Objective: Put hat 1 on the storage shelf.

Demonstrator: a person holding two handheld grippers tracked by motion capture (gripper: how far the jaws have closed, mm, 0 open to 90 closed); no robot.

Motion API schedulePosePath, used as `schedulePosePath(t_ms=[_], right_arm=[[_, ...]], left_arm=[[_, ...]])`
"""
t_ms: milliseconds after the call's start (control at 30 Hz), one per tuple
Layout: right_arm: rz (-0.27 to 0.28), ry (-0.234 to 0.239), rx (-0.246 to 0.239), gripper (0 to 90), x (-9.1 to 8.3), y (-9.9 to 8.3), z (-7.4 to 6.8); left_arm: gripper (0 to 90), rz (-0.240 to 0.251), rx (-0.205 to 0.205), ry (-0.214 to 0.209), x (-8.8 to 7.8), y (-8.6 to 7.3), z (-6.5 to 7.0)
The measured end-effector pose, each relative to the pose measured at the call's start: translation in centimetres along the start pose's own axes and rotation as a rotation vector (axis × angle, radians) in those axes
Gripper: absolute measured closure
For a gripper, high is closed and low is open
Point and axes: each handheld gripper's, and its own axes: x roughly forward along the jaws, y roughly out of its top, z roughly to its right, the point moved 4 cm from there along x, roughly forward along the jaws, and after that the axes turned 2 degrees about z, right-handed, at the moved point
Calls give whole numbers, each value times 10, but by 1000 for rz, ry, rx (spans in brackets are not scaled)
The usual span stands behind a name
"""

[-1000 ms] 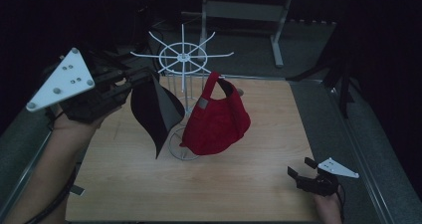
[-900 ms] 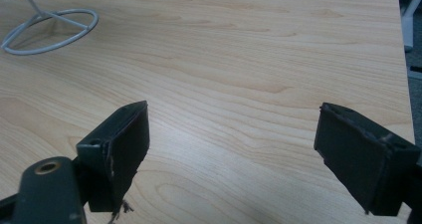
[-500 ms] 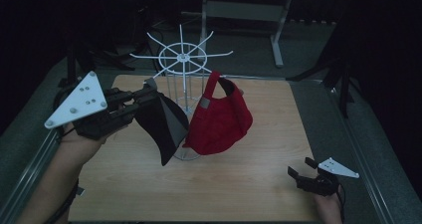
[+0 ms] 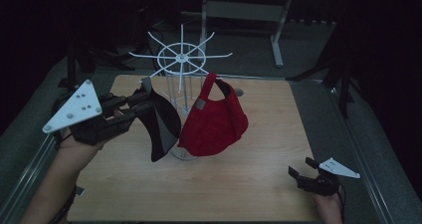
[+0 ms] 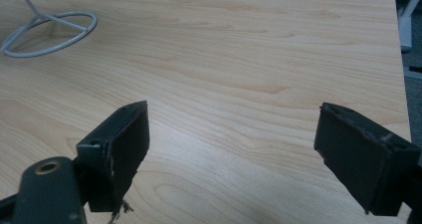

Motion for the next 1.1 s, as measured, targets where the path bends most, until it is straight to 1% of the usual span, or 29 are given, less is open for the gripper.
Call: schedulePosePath(t_ms=[33,133,267,333,433,533,733,800,867,1100], right_arm=[[-1,0,1,142,0,0,0],[0,1,1,142,0,-1,0],[0,0,3,142,0,-1,1],[0,-2,2,142,0,-1,1],[-1,-1,4,142,0,-1,1],[-2,-1,-1,142,1,-1,1],[1,-2,3,142,0,-1,1],[-1,-1,0,142,0,-1,1],[-2,0,0,142,0,-2,0],[-2,-1,2,142,0,-2,0]], left_arm=[[689,-3,2,0,0,-2,1],[680,-4,-12,-2,0,-8,1],[646,14,-43,-3,-6,-16,2],[642,17,-37,4,-9,-18,4],[615,25,-51,2,-13,-22,5],[607,21,-54,4,-15,-27,8],[607,19,-82,11,-21,-40,10],[607,8,-81,18,-23,-45,11],[607,10,-92,19,-25,-50,12],[589,-6,-109,41,-32,-71,14]])
